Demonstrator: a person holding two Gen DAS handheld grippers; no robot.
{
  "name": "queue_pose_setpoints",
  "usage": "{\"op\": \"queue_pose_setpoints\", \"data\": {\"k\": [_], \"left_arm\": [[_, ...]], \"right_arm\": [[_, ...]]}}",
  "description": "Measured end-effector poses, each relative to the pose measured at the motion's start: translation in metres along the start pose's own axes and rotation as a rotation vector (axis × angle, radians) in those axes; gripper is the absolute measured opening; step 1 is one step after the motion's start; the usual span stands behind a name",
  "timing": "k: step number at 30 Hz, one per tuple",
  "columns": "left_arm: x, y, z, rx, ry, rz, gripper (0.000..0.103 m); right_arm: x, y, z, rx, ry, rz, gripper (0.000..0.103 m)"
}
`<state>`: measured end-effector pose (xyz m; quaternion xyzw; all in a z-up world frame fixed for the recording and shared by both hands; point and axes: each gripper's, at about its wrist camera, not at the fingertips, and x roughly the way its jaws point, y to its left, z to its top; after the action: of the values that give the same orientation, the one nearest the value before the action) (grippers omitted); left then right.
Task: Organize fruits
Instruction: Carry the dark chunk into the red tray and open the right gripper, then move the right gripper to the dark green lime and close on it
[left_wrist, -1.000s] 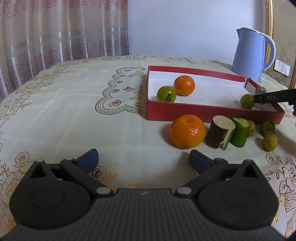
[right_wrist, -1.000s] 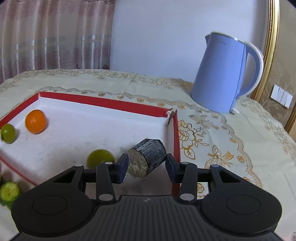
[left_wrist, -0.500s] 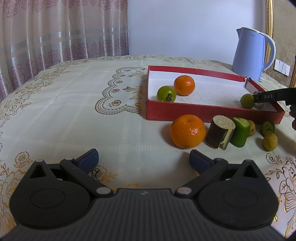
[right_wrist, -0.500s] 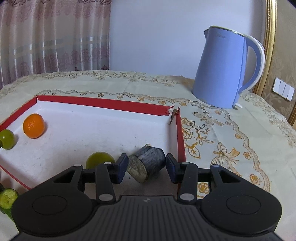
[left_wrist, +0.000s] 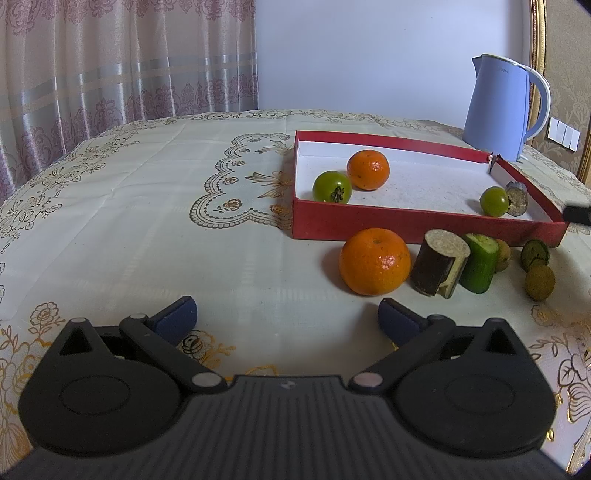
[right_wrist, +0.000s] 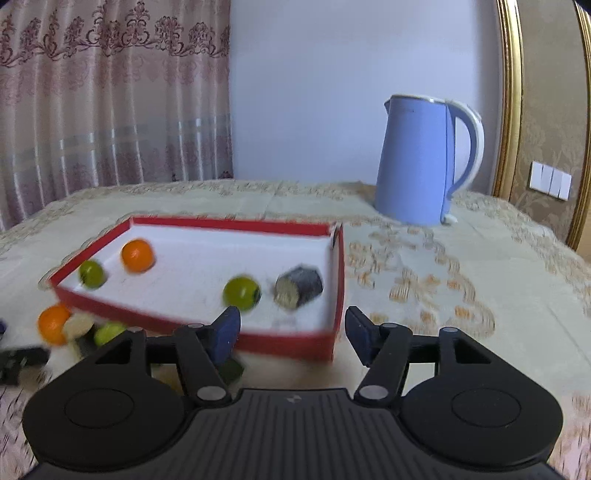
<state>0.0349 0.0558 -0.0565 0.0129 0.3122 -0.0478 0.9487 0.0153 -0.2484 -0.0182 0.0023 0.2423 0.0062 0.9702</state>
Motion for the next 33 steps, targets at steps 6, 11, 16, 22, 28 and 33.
{"op": "queue_pose_setpoints", "data": {"k": [6, 11, 16, 22, 28, 33], "left_arm": [[0.0, 0.0, 0.0, 0.0, 0.0, 0.0, 0.103], [0.0, 0.0, 0.0, 0.001, 0.0, 0.002, 0.103], [0.001, -0.005, 0.0, -0.014, -0.001, 0.033, 0.103], [0.002, -0.003, 0.002, -0.029, 0.005, 0.025, 0.103], [0.002, -0.003, 0.001, -0.029, 0.005, 0.025, 0.103], [0.003, -0.003, 0.002, -0.029, 0.005, 0.025, 0.103]], "right_arm": [[0.001, 0.007, -0.018, -0.003, 0.056, 0.026, 0.062], [0.003, 0.007, -0.018, 0.059, 0.087, 0.08, 0.062], [0.0, 0.018, -0.014, 0.045, 0.076, 0.107, 0.062], [0.011, 0.031, -0.011, 0.012, 0.081, 0.083, 0.062], [0.02, 0.035, -0.014, 0.012, 0.093, 0.059, 0.062], [0.025, 0.036, -0.014, 0.007, 0.095, 0.052, 0.062]]}}
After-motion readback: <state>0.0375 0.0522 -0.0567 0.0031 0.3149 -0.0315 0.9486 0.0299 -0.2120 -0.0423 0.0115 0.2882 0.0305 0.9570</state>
